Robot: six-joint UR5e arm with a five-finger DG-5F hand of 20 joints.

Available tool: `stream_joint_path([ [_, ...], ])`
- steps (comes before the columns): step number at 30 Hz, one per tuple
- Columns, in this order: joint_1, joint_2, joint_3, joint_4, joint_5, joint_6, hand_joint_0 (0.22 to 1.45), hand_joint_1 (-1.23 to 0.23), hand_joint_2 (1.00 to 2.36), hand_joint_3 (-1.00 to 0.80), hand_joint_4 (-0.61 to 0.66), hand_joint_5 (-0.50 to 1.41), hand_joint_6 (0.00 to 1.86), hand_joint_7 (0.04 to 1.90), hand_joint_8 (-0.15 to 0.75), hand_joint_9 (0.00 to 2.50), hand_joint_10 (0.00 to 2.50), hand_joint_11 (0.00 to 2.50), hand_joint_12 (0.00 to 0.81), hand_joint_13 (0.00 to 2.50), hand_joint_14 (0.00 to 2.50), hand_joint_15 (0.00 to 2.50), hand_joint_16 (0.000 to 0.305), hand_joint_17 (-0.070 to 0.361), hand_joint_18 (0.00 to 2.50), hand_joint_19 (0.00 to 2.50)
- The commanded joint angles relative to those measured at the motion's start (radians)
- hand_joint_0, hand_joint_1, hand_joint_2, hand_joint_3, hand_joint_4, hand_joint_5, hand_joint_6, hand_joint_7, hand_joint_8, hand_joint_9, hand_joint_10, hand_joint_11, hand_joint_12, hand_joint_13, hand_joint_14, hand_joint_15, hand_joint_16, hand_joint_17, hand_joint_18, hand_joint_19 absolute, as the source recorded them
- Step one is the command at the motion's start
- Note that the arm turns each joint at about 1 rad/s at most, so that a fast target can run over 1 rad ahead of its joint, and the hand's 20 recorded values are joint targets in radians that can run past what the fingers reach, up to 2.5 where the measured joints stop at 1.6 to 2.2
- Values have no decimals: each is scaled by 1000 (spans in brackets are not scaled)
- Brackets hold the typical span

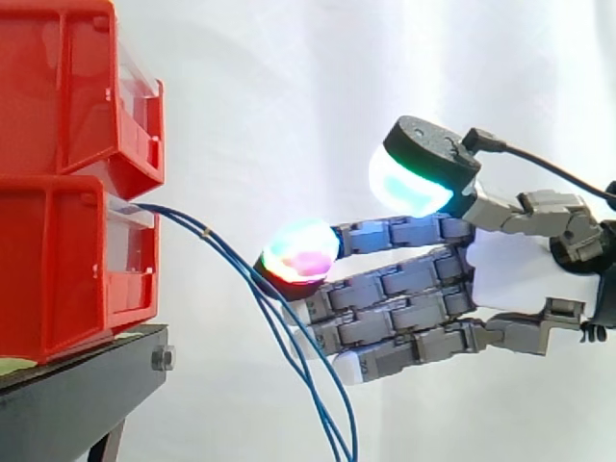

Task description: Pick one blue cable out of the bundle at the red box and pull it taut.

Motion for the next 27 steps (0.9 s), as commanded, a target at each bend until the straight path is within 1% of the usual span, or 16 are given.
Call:
stream_joint_path([
  [1, -1, -9, 18, -7, 5, -30, 536, -768, 1000, -500, 303, -193, 503, 902, 316, 205, 6, 152, 418, 348, 3, 127, 61, 137, 425, 309],
  [4, -1, -9, 17, -1, 7, -44, 538, -789, 1000, -500, 307, -194, 503, 911, 315, 200, 3, 149, 418, 342, 3, 125, 61, 137, 422, 308],
  [8, -1, -10, 17, -1, 11, -47, 538, -796, 1000, -500, 308, -194, 503, 910, 313, 194, 3, 132, 418, 334, 3, 122, 61, 137, 422, 308],
  [11, -1, -35, 20, 11, 19, -44, 538, -798, 1000, -500, 313, -193, 503, 909, 313, 197, 2, 135, 417, 333, 4, 125, 61, 137, 421, 301],
  [12, -1, -50, 25, 28, 21, -44, 538, -801, 1000, -500, 317, -192, 503, 909, 313, 197, 5, 125, 417, 334, 3, 123, 61, 137, 420, 312],
  [14, -1, -71, 38, 49, 19, -41, 539, -801, 1000, -500, 323, -190, 503, 910, 314, 202, 3, 129, 417, 333, 3, 115, 61, 137, 420, 306],
  [15, -2, -93, 65, 63, 19, -33, 539, -802, 1000, -500, 325, -189, 503, 911, 314, 203, 2, 129, 416, 333, 3, 119, 61, 137, 420, 301],
  [17, -2, -122, 103, 55, 13, -24, 539, -802, 1000, -500, 328, -189, 503, 912, 315, 206, 4, 129, 416, 333, 3, 119, 61, 137, 420, 309],
  [18, -1, -122, 103, 55, 13, -24, 540, -802, 1000, -500, 330, -187, 503, 909, 316, 209, 3, 132, 416, 333, 2, 117, 61, 136, 420, 310],
  [19, -1, -130, 126, 35, 4, -24, 540, -801, 1000, -500, 336, -186, 503, 914, 315, 210, 3, 129, 416, 333, 3, 117, 61, 136, 420, 310],
  [20, 4, -128, 135, 26, 5, -25, 540, -801, 1000, -500, 333, -186, 503, 914, 316, 211, 4, 129, 416, 333, 3, 117, 61, 136, 419, 303],
  [23, 8, -128, 143, 8, 7, -33, 543, -794, 1000, -500, 346, -182, 503, 928, 317, 217, 2, 125, 416, 335, 3, 117, 60, 136, 419, 311],
  [27, 15, -128, 153, 6, 7, -44, 553, -784, 1000, -500, 359, -173, 503, 977, 319, 229, 2, 122, 415, 343, 3, 120, 59, 134, 425, 303],
])
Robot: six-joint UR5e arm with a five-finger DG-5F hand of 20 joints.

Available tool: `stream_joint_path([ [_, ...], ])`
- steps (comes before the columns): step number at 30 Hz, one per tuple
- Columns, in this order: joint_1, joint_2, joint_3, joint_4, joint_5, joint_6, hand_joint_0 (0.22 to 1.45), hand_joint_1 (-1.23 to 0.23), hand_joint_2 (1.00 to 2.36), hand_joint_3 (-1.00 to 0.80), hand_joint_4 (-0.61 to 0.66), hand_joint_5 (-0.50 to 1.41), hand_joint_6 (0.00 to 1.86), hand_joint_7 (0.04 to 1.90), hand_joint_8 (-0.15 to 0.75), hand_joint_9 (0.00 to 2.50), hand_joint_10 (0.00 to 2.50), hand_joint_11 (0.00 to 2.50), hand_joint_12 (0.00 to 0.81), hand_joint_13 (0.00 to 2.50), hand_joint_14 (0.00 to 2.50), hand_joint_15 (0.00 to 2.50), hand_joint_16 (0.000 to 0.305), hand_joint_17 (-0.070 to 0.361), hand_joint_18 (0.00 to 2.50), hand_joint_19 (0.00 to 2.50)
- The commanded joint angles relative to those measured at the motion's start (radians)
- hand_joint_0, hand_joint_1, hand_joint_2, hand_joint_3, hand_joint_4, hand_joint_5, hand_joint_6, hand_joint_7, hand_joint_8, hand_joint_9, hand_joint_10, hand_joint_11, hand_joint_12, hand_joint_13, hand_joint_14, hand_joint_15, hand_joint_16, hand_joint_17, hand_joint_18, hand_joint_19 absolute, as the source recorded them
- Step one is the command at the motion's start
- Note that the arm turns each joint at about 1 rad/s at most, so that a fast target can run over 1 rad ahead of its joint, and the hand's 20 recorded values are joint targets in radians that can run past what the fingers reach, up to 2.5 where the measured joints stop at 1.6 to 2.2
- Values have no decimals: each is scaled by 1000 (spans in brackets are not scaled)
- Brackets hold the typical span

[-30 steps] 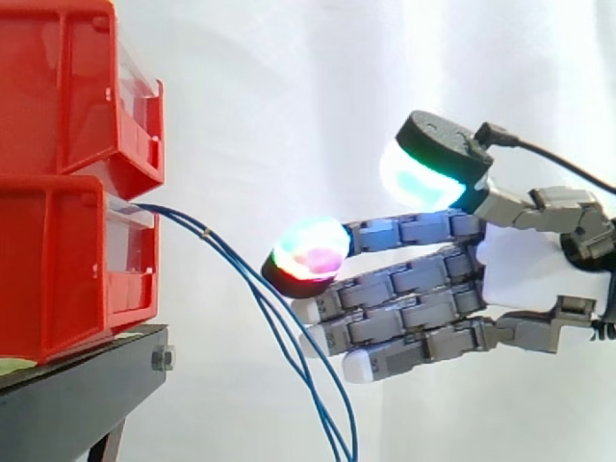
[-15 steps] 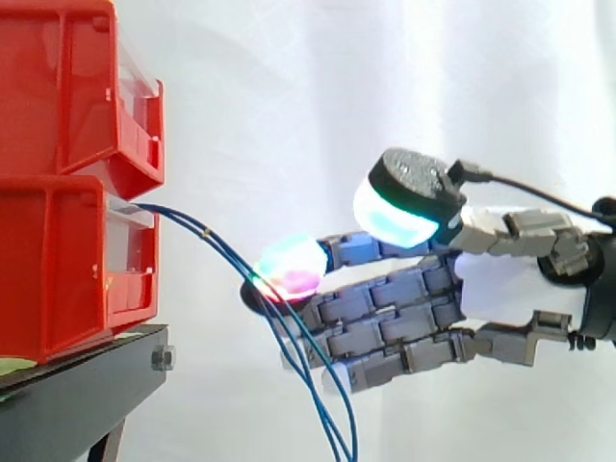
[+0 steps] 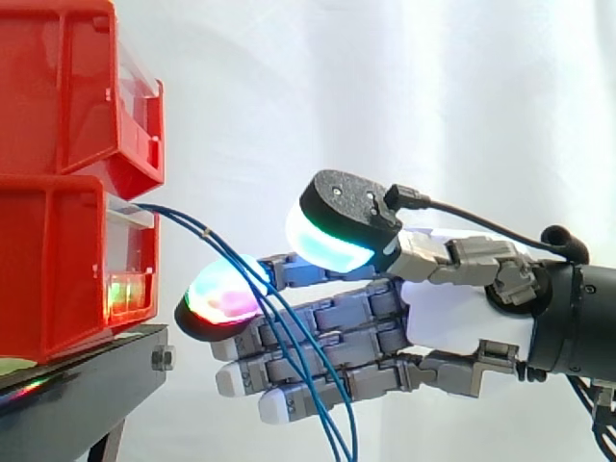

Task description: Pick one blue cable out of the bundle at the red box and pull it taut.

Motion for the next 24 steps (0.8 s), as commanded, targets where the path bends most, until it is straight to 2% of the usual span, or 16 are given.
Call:
stream_joint_path([
  [1, 9, -1, 14, -6, 4, -20, 554, -785, 1000, -500, 362, -171, 503, 991, 318, 230, 3, 124, 416, 346, 2, 118, 59, 134, 427, 303],
  [4, 20, -1, 16, -5, 25, -41, 566, -780, 1000, -500, 354, -161, 503, 1058, 315, 232, 3, 129, 413, 347, 3, 115, 59, 132, 429, 314],
  [11, 37, -1, 19, -5, 34, -46, 575, -777, 1000, -500, 336, -149, 503, 1122, 315, 243, 3, 132, 409, 344, 2, 110, 58, 130, 428, 311],
  [12, 46, -1, 30, -9, 42, -52, 575, -779, 1000, -500, 335, -147, 503, 1128, 316, 243, 3, 136, 411, 345, 3, 116, 58, 131, 432, 304],
  [16, 60, -1, 40, -9, 60, -76, 583, -775, 1000, -500, 325, -145, 503, 1154, 315, 246, 3, 132, 409, 345, 3, 113, 58, 130, 430, 299],
  [24, 69, -2, 40, -5, 76, -81, 588, -773, 1000, -500, 319, -143, 503, 1164, 316, 252, 2, 128, 410, 347, 4, 109, 57, 129, 428, 308],
])
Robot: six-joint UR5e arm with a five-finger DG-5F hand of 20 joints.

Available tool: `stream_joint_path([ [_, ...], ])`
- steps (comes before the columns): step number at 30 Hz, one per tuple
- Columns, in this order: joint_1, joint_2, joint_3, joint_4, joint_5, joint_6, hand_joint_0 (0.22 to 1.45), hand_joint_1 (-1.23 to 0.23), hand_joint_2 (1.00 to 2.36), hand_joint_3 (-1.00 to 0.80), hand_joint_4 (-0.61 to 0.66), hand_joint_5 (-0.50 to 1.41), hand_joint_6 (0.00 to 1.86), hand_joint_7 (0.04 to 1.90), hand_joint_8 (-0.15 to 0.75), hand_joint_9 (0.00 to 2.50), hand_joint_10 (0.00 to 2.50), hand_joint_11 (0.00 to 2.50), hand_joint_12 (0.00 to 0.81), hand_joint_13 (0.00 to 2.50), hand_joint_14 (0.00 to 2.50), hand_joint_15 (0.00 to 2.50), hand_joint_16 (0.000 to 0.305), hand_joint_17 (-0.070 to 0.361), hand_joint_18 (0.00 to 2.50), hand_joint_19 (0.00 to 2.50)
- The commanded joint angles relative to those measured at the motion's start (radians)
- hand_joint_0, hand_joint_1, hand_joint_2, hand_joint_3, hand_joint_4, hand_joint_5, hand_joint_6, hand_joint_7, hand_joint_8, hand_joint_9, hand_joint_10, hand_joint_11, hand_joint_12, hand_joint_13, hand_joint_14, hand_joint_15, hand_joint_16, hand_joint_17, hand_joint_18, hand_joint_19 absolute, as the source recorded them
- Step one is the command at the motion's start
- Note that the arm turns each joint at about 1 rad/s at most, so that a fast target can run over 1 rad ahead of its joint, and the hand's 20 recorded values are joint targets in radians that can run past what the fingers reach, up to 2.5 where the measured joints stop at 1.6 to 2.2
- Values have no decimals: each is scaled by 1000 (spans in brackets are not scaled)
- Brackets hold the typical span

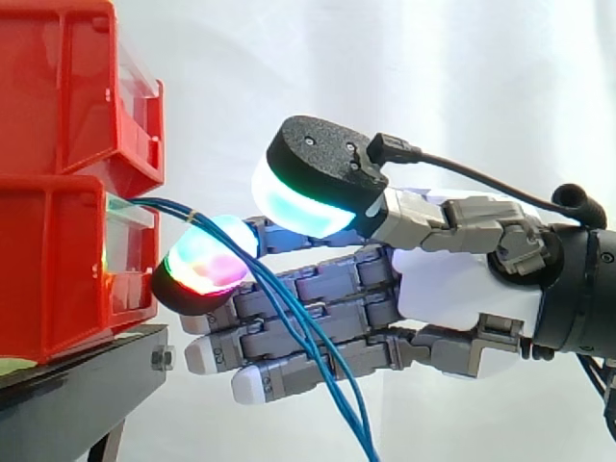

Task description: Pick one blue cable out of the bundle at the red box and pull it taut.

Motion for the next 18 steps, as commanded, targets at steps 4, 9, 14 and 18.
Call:
stream_joint_path([
  [4, 9, -8, 0, 8, 19, -9, 586, -768, 1000, -500, 320, -144, 503, 1153, 317, 255, 3, 127, 410, 350, 3, 114, 57, 128, 436, 308],
  [9, 9, -34, 5, 52, 15, -5, 582, -757, 1000, -500, 327, -146, 502, 1140, 319, 262, 2, 129, 413, 356, 3, 113, 57, 129, 440, 305],
  [14, 5, -34, 5, 54, 15, -3, 575, -741, 1000, -500, 326, -146, 503, 1140, 324, 275, 3, 135, 414, 359, 4, 113, 58, 130, 446, 306],
  [18, 1, -34, 19, 51, 13, -3, 575, -737, 1000, -500, 331, -144, 503, 1141, 323, 283, 3, 124, 416, 366, 3, 108, 58, 130, 451, 316],
])
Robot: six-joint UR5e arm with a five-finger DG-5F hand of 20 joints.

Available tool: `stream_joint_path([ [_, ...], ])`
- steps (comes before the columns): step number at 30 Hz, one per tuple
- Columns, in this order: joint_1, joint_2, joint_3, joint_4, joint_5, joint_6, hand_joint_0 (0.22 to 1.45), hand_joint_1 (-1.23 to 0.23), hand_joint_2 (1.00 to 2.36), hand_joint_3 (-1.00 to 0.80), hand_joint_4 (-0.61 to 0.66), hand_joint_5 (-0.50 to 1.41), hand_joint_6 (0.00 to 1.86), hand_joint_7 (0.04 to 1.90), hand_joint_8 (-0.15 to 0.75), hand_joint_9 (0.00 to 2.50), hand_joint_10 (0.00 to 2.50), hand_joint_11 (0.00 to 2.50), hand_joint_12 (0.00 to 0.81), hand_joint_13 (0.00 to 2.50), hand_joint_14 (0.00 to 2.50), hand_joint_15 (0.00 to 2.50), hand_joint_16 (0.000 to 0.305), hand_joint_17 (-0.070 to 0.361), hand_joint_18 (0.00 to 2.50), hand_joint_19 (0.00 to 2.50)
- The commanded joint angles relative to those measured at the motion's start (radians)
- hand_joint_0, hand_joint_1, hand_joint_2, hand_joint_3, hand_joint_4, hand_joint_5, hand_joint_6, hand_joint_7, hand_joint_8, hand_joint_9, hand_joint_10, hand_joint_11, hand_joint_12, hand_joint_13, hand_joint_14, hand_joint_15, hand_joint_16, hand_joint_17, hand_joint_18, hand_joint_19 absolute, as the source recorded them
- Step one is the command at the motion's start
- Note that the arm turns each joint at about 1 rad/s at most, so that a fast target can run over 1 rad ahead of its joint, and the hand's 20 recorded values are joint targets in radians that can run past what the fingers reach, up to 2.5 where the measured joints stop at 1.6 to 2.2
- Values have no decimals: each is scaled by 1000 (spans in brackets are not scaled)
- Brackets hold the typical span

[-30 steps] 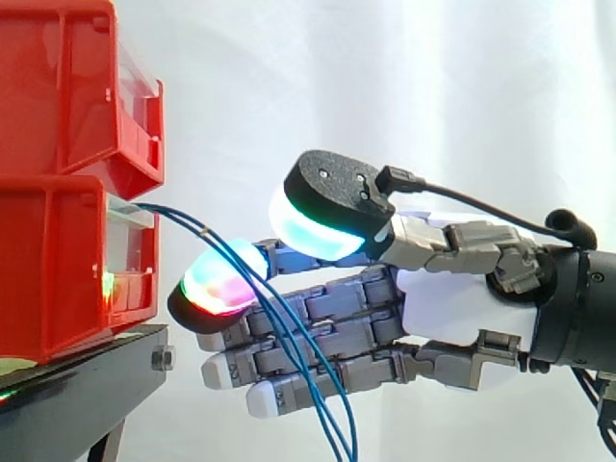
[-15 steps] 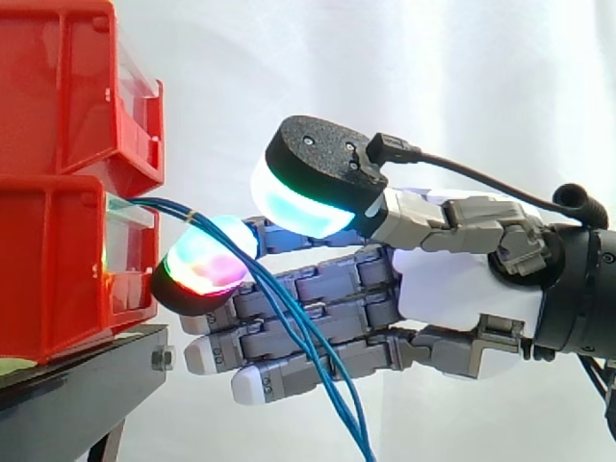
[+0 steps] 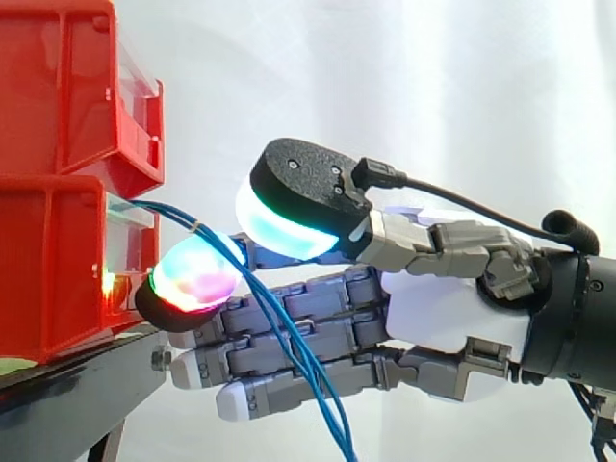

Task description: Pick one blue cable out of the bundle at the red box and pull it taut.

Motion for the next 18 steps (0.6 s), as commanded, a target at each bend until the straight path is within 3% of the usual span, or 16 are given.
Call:
stream_joint_path([
  [1, -3, 0, 14, -5, -1, 0, 575, -738, 1000, -500, 330, -143, 503, 1148, 325, 287, 3, 132, 416, 368, 3, 112, 58, 130, 453, 312],
  [8, 2, -2, 31, -9, 5, -21, 593, -761, 1000, -500, 303, -133, 502, 1219, 324, 295, 3, 142, 413, 376, 2, 115, 57, 128, 462, 306],
  [12, -4, -2, 29, -11, -2, -30, 605, -775, 1004, -448, 276, -123, 504, 1394, 323, 307, 4, 145, 415, 391, 3, 113, 57, 127, 474, 296],
  [18, -3, -2, 29, -5, 1, -34, 618, -784, 1013, -319, 245, -170, 693, 1193, 326, 316, 4, 160, 415, 405, 3, 116, 57, 127, 495, 303],
])
